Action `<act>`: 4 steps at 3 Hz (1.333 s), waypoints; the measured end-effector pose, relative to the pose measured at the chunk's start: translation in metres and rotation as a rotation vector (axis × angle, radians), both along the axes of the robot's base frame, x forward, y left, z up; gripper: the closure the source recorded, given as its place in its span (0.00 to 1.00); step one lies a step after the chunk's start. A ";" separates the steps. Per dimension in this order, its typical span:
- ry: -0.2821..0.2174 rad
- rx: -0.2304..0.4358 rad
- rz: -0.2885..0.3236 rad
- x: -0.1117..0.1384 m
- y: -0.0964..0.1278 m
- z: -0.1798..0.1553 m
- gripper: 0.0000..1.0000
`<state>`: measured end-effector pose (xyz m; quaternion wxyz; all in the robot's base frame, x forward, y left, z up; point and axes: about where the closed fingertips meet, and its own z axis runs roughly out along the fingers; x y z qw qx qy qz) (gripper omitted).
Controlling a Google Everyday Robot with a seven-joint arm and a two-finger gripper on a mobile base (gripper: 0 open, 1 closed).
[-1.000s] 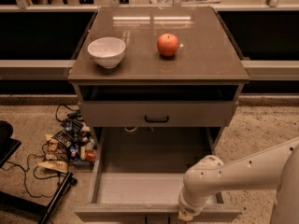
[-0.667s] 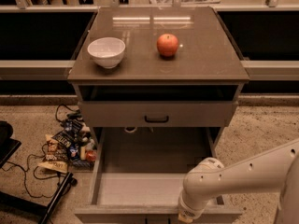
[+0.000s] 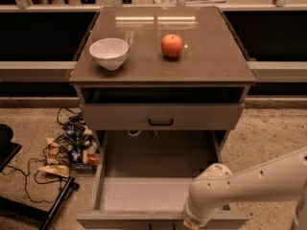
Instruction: Open middle drawer
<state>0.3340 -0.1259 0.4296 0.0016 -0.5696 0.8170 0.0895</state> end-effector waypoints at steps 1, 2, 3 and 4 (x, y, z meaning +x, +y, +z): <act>0.000 0.000 0.000 0.001 0.000 0.000 1.00; 0.000 0.000 0.000 0.003 0.001 0.000 1.00; 0.000 0.000 0.000 0.004 0.001 0.000 1.00; 0.000 0.000 0.000 0.005 0.002 0.000 1.00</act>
Offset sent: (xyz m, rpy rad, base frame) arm -0.2131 -0.0400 0.0950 -0.0473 0.1513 -0.2501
